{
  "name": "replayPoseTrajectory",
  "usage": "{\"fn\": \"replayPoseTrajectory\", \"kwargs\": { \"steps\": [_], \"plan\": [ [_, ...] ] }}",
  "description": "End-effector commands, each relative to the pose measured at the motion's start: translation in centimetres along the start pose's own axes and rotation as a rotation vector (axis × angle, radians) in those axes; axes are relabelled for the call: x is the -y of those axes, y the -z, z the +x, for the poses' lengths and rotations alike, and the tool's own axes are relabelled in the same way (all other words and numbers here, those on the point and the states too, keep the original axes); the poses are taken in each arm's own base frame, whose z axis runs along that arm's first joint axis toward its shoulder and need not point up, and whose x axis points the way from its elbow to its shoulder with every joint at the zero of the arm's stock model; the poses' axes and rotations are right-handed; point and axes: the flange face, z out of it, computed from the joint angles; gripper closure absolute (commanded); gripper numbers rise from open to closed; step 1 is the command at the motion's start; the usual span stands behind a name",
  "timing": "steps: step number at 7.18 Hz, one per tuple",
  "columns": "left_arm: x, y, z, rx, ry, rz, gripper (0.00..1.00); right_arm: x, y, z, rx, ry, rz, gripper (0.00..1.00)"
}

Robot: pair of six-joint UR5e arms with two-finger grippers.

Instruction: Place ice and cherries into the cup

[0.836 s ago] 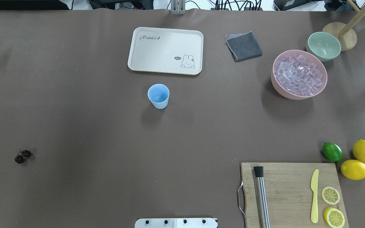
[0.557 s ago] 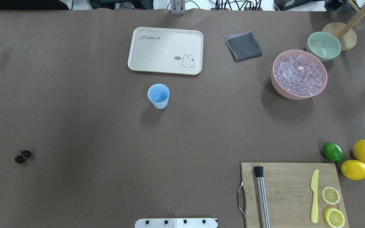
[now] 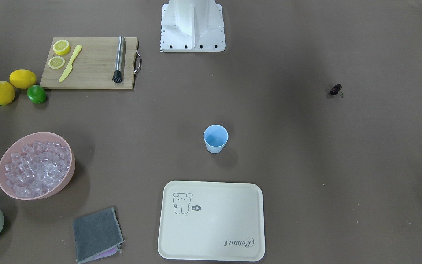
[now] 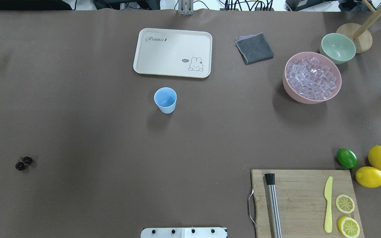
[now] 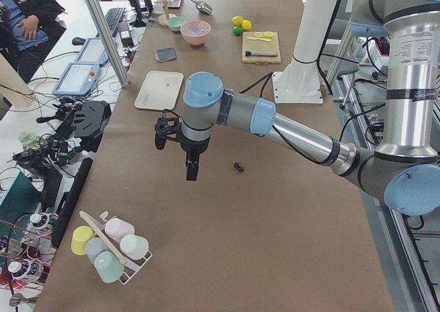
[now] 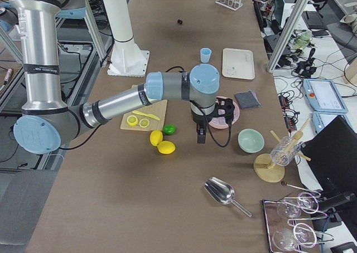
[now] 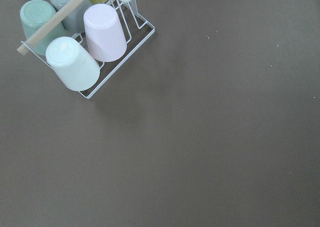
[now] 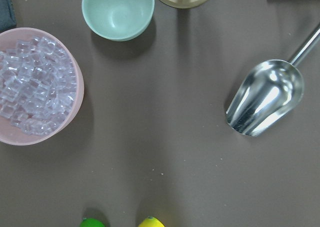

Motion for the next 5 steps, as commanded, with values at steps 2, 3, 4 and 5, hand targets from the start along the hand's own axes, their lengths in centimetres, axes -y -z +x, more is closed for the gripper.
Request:
{"fn": "replayPoseTrajectory", "kwargs": {
  "steps": [2, 3, 4, 5],
  "plan": [
    [0.0, -0.7, -0.3, -0.002, 0.003, -0.014, 0.02, 9.0, -8.4, -13.4, 0.009, 0.249, 0.04, 0.01],
    [0.1, -0.6, -0.2, -0.003, 0.001, -0.012, 0.02, 10.0, -12.8, -15.8, -0.067, 0.292, -0.002, 0.01],
    [0.2, -0.7, -0.3, -0.003, 0.004, -0.013, 0.02, 11.9, -15.6, -19.4, -0.09, 0.332, -0.008, 0.02],
    [0.3, -0.7, -0.2, -0.004, 0.003, -0.012, 0.02, 14.7, -16.9, -21.9, -0.092, 0.304, -0.009, 0.06]
  ]
}}
